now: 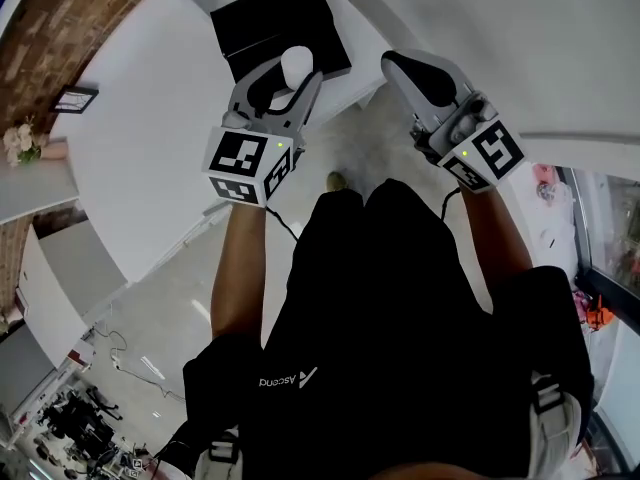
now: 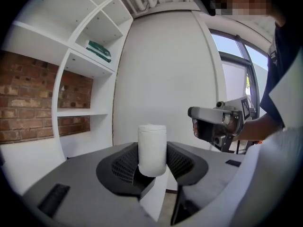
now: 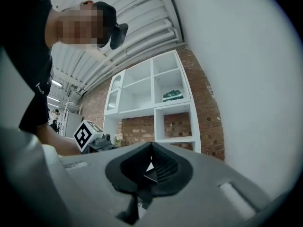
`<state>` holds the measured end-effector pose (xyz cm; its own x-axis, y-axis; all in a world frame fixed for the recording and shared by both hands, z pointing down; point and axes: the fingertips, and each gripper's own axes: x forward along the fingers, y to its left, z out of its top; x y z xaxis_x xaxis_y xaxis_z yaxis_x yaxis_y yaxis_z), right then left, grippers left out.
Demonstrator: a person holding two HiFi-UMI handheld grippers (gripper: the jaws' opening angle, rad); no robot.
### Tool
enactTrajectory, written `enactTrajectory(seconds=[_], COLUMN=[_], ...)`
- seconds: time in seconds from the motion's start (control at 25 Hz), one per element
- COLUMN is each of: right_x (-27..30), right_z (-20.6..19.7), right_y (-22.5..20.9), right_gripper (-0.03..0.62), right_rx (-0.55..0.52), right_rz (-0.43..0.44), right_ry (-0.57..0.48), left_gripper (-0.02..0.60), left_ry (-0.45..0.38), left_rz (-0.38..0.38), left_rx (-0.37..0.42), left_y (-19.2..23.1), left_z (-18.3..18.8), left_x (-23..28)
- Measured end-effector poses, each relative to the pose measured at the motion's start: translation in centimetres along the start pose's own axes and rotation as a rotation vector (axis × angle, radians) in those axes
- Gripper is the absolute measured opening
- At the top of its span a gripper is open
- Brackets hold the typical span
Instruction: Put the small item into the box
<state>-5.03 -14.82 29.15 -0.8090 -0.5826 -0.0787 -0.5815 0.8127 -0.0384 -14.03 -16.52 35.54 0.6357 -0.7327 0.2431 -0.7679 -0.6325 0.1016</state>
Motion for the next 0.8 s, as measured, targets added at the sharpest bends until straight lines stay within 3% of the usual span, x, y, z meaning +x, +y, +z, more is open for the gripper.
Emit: enactTrajectory(seconds=[0.8], right_x=[3.3], right_z=[-2.2], right_y=[-6.8], right_gripper=[0.002], right_rx=[0.016], right_rz=[0.089], right_ry=[0.019], left_gripper=[0.172], left_ry=[0.513], left_rz=[-0.020], left_rx=[-0.057], left_y=[4.4], left_z=[-8.4], left_x=[10.3])
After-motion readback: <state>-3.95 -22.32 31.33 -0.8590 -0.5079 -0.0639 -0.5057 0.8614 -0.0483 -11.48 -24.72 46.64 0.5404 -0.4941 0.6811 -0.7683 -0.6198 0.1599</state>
